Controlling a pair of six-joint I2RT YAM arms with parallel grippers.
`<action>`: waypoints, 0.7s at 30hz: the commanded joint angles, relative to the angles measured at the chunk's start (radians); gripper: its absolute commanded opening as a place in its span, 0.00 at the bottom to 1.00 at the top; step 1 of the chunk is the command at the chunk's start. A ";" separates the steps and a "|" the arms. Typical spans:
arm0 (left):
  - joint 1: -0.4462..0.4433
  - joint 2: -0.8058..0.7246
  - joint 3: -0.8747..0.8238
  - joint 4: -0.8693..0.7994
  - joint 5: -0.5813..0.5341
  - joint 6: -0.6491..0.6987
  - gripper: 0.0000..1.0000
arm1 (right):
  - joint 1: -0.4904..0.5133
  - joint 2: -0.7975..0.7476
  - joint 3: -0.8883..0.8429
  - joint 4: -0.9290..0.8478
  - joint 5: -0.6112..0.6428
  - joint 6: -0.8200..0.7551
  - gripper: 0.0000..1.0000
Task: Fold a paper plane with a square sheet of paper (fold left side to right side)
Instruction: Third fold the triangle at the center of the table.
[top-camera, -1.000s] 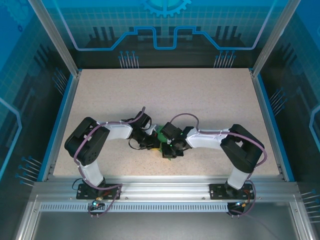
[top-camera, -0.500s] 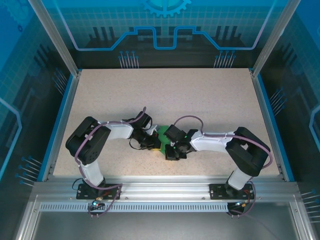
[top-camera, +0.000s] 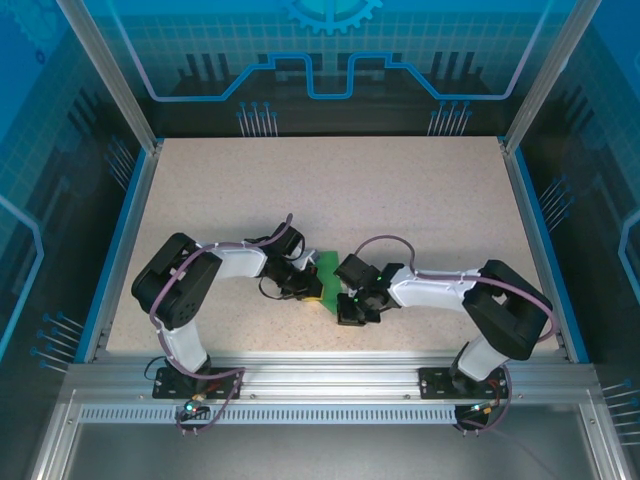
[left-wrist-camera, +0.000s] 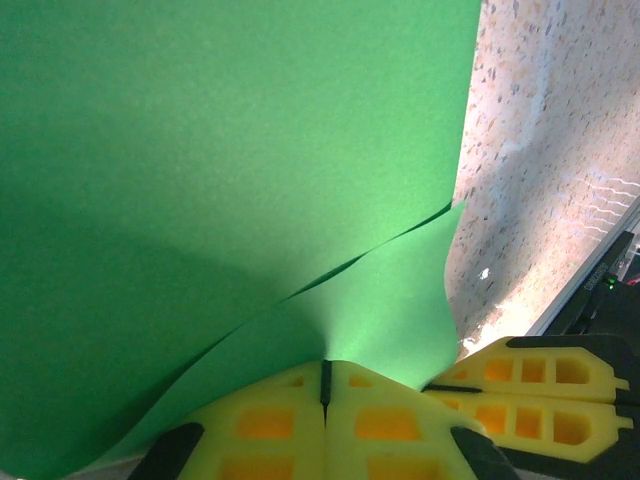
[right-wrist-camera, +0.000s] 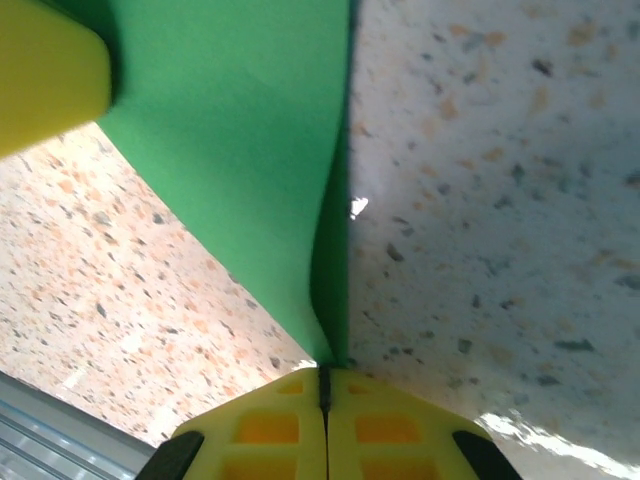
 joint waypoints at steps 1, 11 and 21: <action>0.000 0.043 -0.006 -0.056 -0.084 0.023 0.05 | 0.015 -0.033 -0.015 -0.126 0.009 -0.021 0.06; -0.006 0.041 0.002 -0.056 -0.078 0.018 0.05 | 0.000 -0.012 0.096 -0.036 0.029 -0.075 0.06; -0.012 0.035 0.004 -0.054 -0.073 0.017 0.05 | -0.021 0.099 0.150 -0.039 0.046 -0.076 0.06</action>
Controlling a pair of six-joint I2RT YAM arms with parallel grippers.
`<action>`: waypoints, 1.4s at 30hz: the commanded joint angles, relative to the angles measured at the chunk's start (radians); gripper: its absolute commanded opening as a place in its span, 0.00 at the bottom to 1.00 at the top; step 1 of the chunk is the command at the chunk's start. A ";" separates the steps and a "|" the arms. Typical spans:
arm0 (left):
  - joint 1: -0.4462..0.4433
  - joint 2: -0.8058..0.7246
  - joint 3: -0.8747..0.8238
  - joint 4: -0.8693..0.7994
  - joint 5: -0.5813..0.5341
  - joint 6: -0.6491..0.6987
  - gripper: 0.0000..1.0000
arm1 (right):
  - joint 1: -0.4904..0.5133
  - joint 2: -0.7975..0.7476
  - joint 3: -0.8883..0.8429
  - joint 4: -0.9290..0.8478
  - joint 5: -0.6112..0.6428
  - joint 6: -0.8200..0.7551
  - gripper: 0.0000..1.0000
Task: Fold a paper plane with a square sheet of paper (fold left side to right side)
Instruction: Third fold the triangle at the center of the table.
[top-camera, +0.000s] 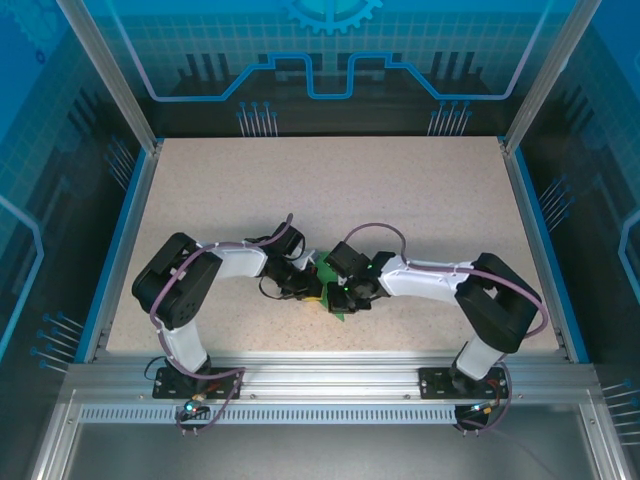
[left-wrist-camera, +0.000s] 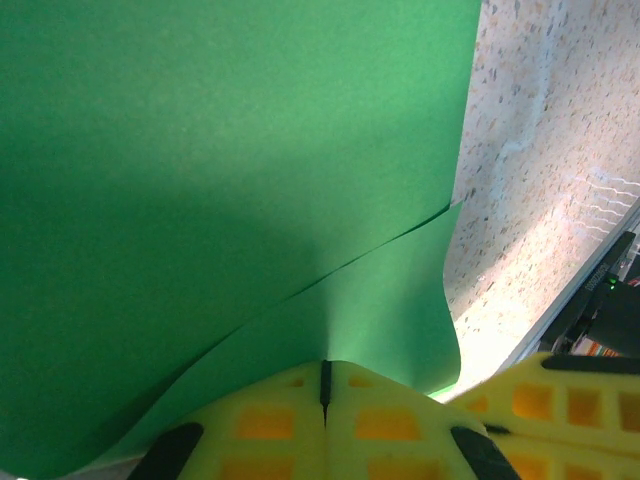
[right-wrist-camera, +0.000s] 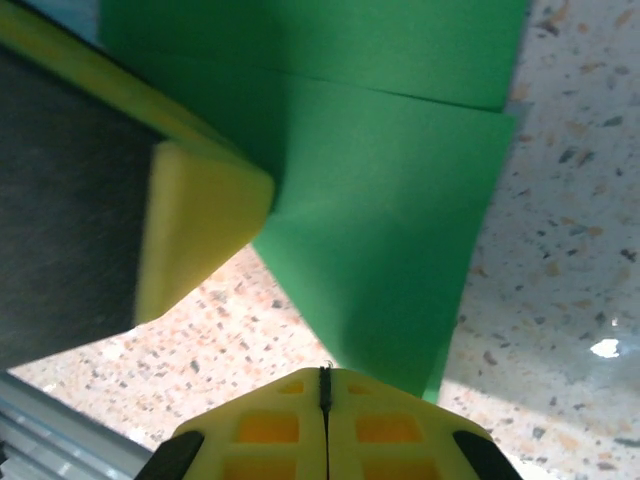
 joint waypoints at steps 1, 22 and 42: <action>-0.008 0.030 0.000 -0.048 -0.071 0.016 0.05 | -0.012 0.026 0.004 -0.020 0.015 -0.008 0.06; -0.027 -0.187 -0.088 0.026 -0.021 -0.008 0.08 | -0.011 0.062 -0.081 -0.057 0.001 0.010 0.01; -0.084 -0.051 -0.032 0.058 -0.020 0.005 0.06 | 0.000 0.082 -0.065 -0.066 -0.006 0.003 0.00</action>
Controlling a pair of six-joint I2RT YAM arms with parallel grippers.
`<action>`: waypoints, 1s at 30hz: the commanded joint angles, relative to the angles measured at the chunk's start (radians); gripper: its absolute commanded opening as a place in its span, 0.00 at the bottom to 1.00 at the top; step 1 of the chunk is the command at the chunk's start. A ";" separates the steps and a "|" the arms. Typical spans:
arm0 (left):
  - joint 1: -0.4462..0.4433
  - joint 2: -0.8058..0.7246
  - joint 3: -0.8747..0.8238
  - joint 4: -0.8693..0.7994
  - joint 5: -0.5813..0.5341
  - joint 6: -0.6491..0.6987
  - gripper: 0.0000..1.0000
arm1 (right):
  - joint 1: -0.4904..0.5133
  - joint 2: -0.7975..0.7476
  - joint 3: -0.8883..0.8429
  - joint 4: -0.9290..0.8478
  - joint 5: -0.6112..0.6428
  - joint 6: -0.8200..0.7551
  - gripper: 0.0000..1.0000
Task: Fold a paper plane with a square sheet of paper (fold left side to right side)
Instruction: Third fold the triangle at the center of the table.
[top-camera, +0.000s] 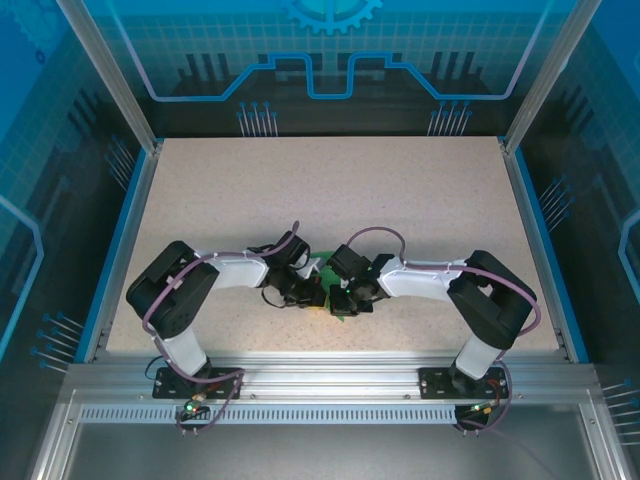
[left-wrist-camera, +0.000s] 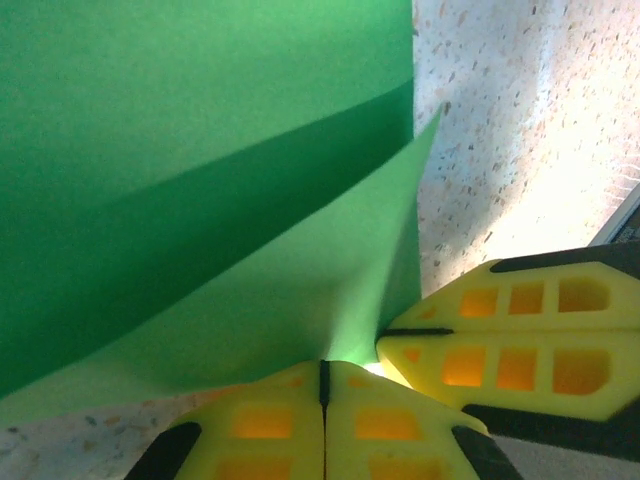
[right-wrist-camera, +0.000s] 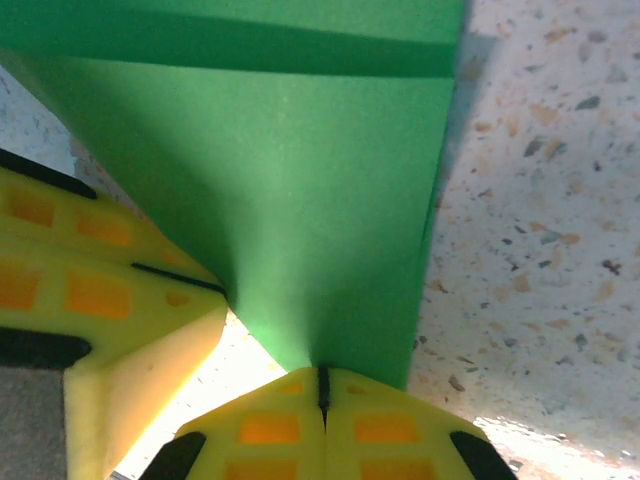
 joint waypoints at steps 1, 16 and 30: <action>-0.007 0.013 0.029 0.009 0.002 0.015 0.06 | 0.010 0.055 -0.029 -0.100 0.007 -0.003 0.00; 0.000 0.024 0.039 -0.076 -0.148 0.033 0.04 | 0.011 0.050 -0.039 -0.122 0.022 -0.008 0.00; 0.083 0.012 0.041 -0.092 -0.168 0.066 0.04 | 0.012 0.043 -0.050 -0.130 0.024 -0.008 0.00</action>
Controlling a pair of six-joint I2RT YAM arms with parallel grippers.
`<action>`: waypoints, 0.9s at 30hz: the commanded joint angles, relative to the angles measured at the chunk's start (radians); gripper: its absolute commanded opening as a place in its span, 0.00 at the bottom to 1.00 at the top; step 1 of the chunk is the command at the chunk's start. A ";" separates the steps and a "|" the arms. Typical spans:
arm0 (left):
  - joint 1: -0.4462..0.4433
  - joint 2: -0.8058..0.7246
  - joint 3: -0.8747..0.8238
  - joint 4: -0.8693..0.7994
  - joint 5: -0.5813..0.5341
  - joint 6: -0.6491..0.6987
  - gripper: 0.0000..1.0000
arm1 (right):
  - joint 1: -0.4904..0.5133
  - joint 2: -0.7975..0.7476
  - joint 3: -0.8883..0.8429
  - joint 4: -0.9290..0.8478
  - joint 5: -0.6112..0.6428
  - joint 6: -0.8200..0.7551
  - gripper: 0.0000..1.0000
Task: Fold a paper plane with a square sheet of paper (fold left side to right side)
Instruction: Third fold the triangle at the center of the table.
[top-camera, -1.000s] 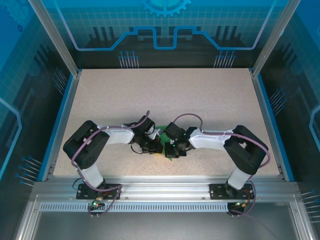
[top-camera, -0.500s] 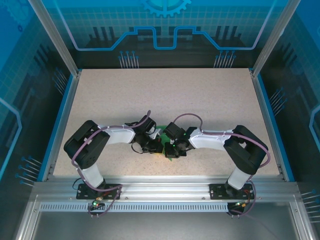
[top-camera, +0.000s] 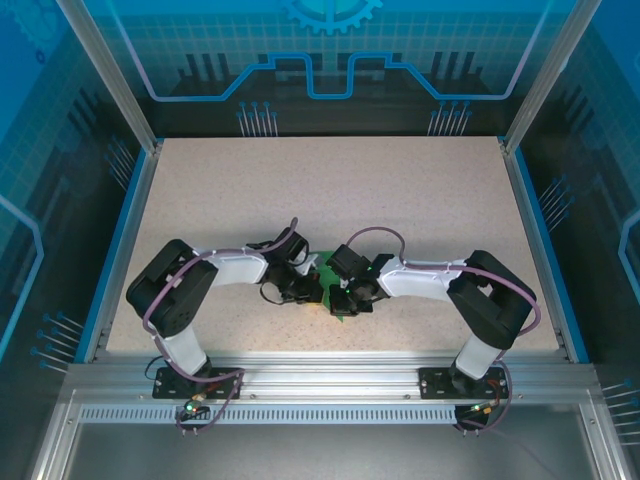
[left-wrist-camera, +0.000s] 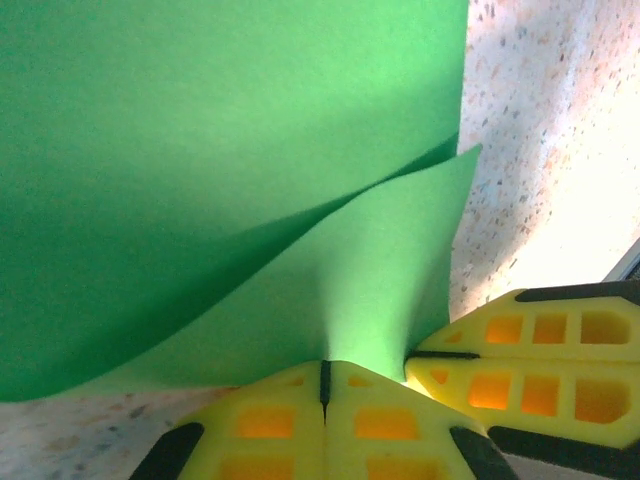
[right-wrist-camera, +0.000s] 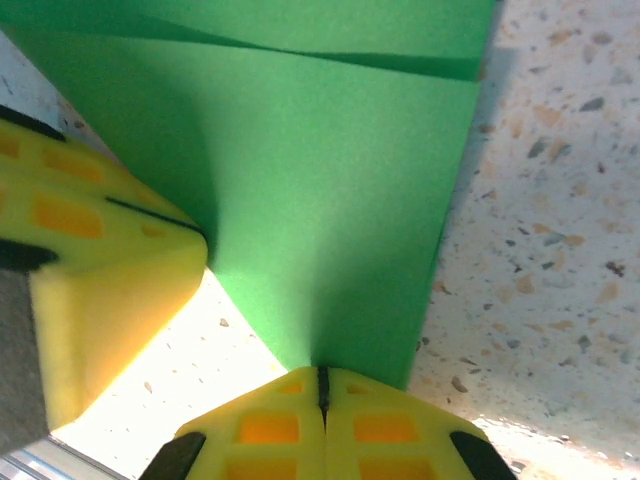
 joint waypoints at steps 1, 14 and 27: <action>0.056 0.009 0.016 -0.046 -0.108 0.040 0.04 | 0.011 0.042 -0.052 -0.126 0.021 -0.008 0.00; 0.125 0.016 0.024 -0.092 -0.135 0.095 0.04 | 0.011 0.037 -0.053 -0.134 0.021 -0.008 0.00; 0.200 0.026 0.056 -0.136 -0.158 0.146 0.04 | 0.013 0.037 -0.048 -0.134 0.013 -0.009 0.00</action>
